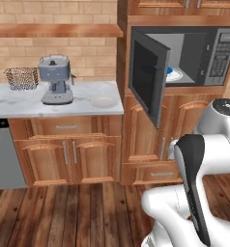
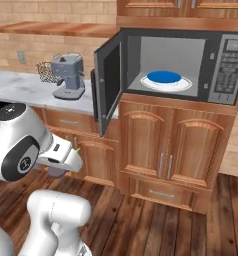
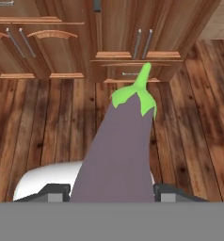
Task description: Pick the eggplant from the counter and place it in the microwave. Then turn on the microwave.
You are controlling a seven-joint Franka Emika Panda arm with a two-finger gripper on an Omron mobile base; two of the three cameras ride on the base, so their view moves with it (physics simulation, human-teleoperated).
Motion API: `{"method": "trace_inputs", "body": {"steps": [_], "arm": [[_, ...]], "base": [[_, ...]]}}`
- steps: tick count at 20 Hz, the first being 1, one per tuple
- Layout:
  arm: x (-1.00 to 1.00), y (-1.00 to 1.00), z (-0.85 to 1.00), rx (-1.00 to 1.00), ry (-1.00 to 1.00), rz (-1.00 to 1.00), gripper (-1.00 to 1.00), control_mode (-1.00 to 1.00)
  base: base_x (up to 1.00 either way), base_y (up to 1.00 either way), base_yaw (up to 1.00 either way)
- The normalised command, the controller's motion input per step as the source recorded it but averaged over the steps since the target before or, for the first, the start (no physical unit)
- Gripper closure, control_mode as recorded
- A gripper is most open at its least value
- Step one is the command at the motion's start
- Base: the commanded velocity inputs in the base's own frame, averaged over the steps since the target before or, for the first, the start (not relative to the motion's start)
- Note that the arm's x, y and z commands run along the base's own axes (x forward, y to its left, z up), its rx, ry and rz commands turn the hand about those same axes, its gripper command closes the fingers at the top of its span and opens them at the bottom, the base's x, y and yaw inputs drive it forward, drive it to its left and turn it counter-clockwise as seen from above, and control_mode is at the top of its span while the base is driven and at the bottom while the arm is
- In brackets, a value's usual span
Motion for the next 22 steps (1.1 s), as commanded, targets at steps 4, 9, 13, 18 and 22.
{"method": "trace_inputs", "body": {"steps": [4, 9, 13, 18, 22], "arm": [[0.0, 0.0, 0.0, 0.0, 0.0, 0.0, 1.0, 1.0], [0.0, 0.0, 0.0, 0.0, 0.0, 0.0, 1.0, 1.0], [0.0, 0.0, 0.0, 0.0, 0.0, 0.0, 1.0, 1.0], [0.0, 0.0, 0.0, 0.0, 0.0, 0.0, 1.0, 1.0], [0.0, 0.0, 0.0, 0.0, 0.0, 0.0, 1.0, 1.0]], "base": [[-0.08, -0.56, 0.0], [0.0, -0.57, 0.0], [0.06, -0.56, 0.0], [0.09, -0.54, 0.0], [0.12, -0.54, 0.0]]}}
